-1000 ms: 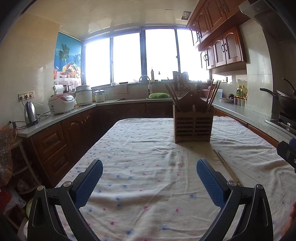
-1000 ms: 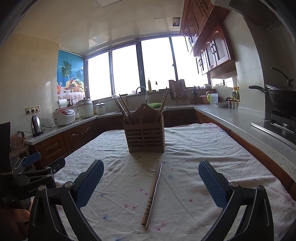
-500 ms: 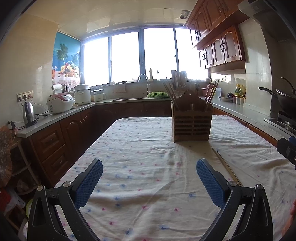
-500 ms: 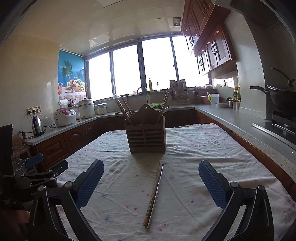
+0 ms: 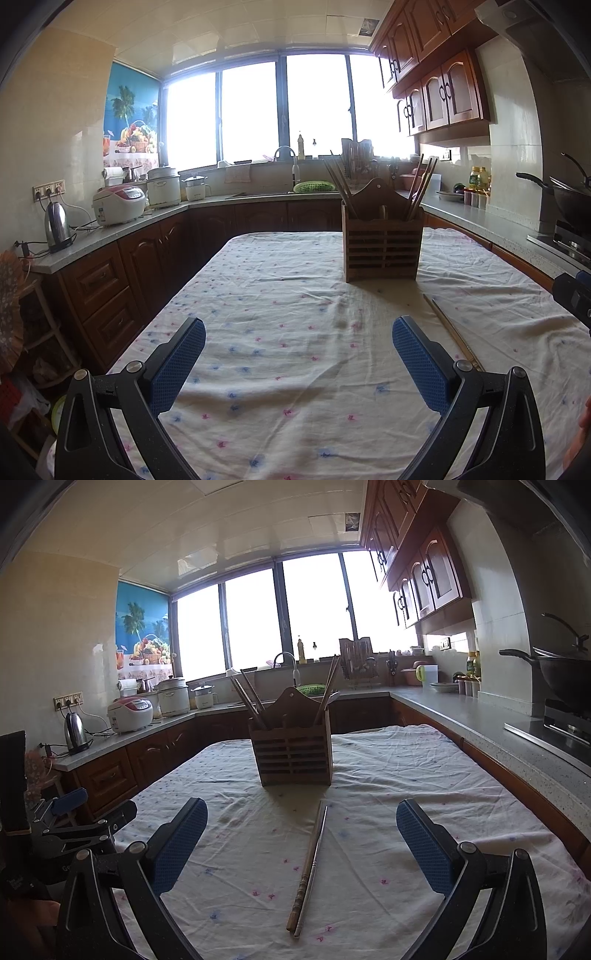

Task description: Organize utensils

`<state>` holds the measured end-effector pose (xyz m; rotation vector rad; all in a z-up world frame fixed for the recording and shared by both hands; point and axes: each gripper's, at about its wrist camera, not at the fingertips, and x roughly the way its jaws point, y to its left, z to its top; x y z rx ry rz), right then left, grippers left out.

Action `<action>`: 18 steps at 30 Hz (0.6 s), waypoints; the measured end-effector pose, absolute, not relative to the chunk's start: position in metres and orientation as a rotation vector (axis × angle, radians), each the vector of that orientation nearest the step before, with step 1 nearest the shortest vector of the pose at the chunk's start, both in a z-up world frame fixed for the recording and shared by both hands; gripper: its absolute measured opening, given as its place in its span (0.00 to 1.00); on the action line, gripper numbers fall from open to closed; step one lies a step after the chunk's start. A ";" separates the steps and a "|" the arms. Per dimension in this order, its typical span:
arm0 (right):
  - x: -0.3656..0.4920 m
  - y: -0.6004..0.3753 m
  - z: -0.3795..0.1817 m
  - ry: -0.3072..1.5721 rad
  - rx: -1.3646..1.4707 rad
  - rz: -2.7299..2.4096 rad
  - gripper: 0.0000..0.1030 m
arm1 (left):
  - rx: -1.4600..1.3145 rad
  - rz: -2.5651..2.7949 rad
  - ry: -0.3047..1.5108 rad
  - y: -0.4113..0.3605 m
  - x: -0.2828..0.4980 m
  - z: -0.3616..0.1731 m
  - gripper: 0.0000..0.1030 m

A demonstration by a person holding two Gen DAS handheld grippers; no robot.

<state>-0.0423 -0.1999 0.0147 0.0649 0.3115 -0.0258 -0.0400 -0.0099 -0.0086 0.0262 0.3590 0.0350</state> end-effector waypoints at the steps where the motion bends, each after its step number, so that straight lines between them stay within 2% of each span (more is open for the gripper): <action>1: -0.042 -0.200 0.015 0.312 0.065 -0.025 1.00 | 0.027 0.035 0.360 -0.010 -0.040 -0.009 0.99; 18: -0.030 -0.207 0.015 0.350 0.077 -0.019 1.00 | 0.009 0.009 0.391 -0.015 -0.033 -0.004 0.99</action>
